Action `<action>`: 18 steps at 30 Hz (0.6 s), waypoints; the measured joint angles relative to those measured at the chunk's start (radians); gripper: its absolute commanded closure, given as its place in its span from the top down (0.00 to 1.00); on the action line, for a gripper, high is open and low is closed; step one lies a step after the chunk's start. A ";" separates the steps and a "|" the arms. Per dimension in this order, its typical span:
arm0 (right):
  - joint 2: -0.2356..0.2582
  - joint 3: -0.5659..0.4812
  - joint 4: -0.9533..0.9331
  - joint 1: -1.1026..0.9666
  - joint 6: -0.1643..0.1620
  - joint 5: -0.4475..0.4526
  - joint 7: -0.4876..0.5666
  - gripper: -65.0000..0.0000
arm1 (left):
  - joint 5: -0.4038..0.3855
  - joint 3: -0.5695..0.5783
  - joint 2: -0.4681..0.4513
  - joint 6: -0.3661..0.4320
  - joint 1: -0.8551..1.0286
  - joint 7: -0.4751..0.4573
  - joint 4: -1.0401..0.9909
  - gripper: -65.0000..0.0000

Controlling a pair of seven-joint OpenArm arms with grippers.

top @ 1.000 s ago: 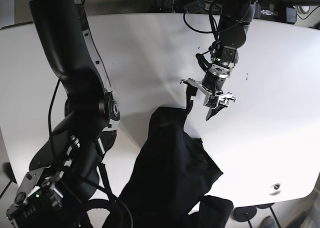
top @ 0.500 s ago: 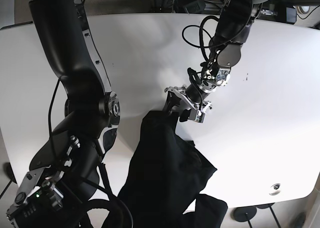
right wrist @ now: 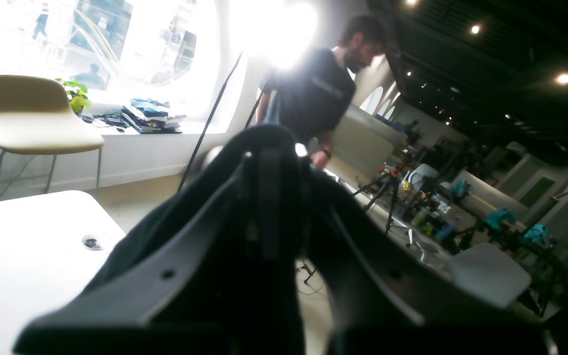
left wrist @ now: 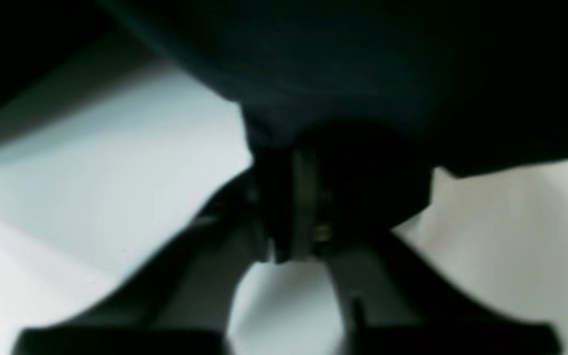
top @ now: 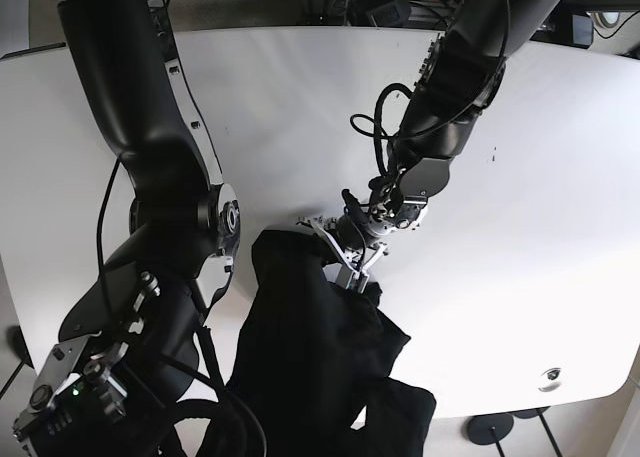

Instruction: Fold the T-shirt properly

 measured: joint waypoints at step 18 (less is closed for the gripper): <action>0.156 0.052 -0.179 -0.029 -0.007 -0.008 0.130 0.03 | 0.040 -0.421 -0.224 0.019 0.366 0.312 0.919 0.02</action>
